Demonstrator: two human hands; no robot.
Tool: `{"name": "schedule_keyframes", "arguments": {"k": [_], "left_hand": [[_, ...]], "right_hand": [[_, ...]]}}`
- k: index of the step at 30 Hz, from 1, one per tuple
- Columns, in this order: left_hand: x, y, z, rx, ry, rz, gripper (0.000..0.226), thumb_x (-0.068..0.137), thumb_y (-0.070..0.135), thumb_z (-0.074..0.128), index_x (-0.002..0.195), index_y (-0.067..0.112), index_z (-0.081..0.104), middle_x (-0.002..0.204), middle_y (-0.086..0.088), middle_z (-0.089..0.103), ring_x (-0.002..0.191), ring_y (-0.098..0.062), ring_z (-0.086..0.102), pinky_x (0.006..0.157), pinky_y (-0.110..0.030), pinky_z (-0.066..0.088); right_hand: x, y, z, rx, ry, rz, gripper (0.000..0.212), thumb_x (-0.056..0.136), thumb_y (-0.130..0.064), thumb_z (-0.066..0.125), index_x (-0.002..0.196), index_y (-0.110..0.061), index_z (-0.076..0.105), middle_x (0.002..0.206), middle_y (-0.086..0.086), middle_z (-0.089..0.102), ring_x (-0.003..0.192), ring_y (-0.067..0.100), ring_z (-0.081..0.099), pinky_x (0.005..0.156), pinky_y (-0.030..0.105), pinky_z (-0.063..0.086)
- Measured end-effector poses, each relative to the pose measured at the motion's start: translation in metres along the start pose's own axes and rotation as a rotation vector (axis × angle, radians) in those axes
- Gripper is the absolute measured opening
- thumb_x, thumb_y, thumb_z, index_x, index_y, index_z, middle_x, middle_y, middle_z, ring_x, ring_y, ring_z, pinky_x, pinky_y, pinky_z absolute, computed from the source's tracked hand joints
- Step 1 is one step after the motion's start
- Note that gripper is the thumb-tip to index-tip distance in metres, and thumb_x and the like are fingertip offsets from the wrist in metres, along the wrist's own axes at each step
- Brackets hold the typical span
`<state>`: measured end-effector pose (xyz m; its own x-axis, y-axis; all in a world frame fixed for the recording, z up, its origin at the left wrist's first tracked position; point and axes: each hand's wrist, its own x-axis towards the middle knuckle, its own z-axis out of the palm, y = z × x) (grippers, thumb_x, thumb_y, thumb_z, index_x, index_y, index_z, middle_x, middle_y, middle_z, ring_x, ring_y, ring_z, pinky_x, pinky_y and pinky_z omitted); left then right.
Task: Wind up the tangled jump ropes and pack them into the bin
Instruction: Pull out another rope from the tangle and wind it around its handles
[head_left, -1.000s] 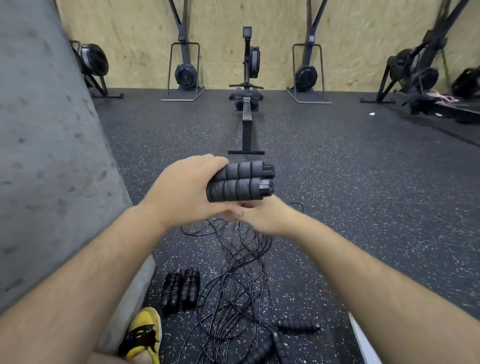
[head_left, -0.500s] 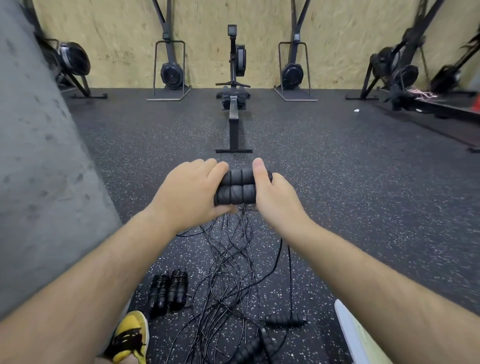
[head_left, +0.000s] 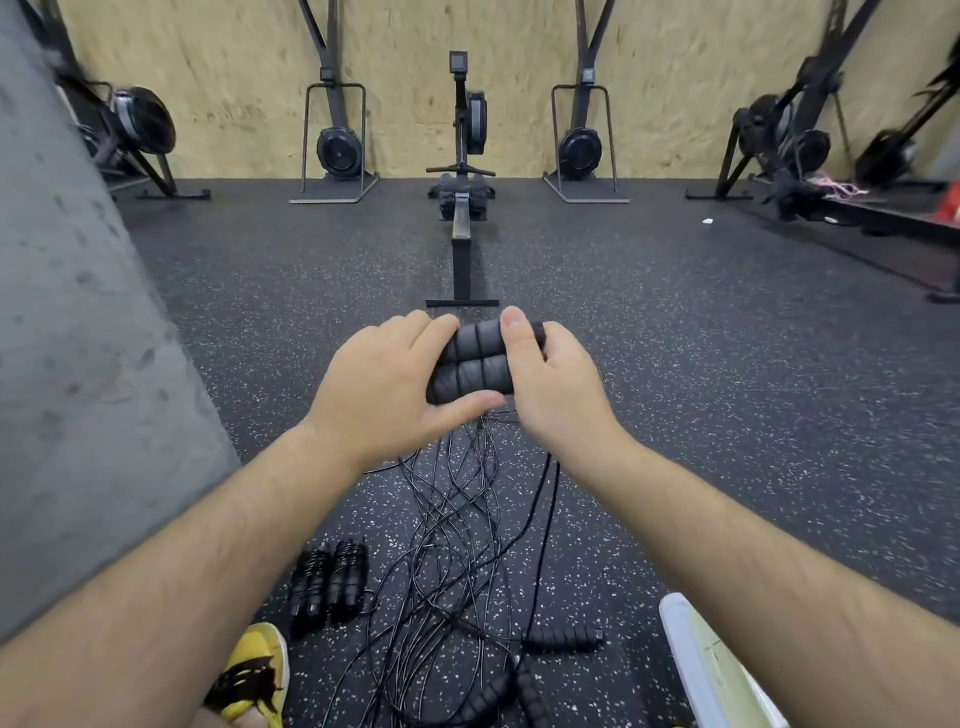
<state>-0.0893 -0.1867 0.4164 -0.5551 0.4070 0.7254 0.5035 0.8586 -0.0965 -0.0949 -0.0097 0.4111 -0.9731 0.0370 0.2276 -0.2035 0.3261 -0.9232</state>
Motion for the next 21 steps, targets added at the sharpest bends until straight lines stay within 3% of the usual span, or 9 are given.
{"name": "schedule_keyframes", "arguments": {"k": [3,5,9,15,21], "left_hand": [[0.000,-0.007,0.003,0.004,-0.015,0.054,0.077,0.087,0.082,0.042,0.105,0.009,0.062,0.080,-0.003,0.055,0.072,-0.029,0.056,0.062,-0.039,0.044],[0.000,-0.014,0.002,0.031,-0.007,0.084,0.075,0.086,0.080,0.047,0.103,0.009,0.063,0.078,-0.003,0.054,0.071,-0.028,0.055,0.061,-0.038,0.043],[-0.004,-0.023,0.005,0.063,-0.022,0.133,0.075,0.085,0.080,0.048,0.105,0.009,0.065,0.080,-0.003,0.054,0.070,-0.027,0.056,0.060,-0.038,0.044],[-0.005,-0.024,0.010,0.100,-0.056,0.168,0.079,0.085,0.084,0.044,0.106,0.010,0.063,0.081,-0.002,0.053,0.070,-0.026,0.054,0.060,-0.039,0.042],[-0.006,-0.020,0.014,0.140,-0.075,0.172,0.078,0.083,0.084,0.044,0.102,0.011,0.062,0.079,-0.002,0.052,0.068,-0.026,0.053,0.058,-0.037,0.041]], "right_hand": [[0.001,-0.004,-0.013,-0.157,-0.093,-0.029,0.073,0.086,-0.081,0.034,0.104,-0.020,0.069,0.089,-0.007,0.074,0.085,0.008,0.070,0.087,0.036,0.053],[-0.004,-0.012,-0.030,-0.296,-0.147,-0.052,0.055,0.093,-0.070,0.040,0.093,-0.020,0.065,0.080,-0.011,0.066,0.075,0.009,0.061,0.075,0.033,0.049],[-0.011,-0.015,-0.052,-0.402,-0.269,-0.026,0.045,0.081,-0.063,0.067,0.090,-0.019,0.062,0.070,-0.013,0.058,0.063,0.006,0.053,0.062,0.027,0.041],[-0.012,-0.019,-0.048,-0.589,-0.213,-0.048,0.045,0.075,-0.060,0.075,0.085,-0.020,0.058,0.078,-0.007,0.062,0.070,0.012,0.058,0.058,0.029,0.040],[-0.019,-0.022,-0.037,-0.711,-0.118,-0.095,0.036,0.083,-0.048,0.074,0.091,-0.018,0.057,0.090,-0.001,0.064,0.086,0.020,0.060,0.067,0.032,0.043]]}}
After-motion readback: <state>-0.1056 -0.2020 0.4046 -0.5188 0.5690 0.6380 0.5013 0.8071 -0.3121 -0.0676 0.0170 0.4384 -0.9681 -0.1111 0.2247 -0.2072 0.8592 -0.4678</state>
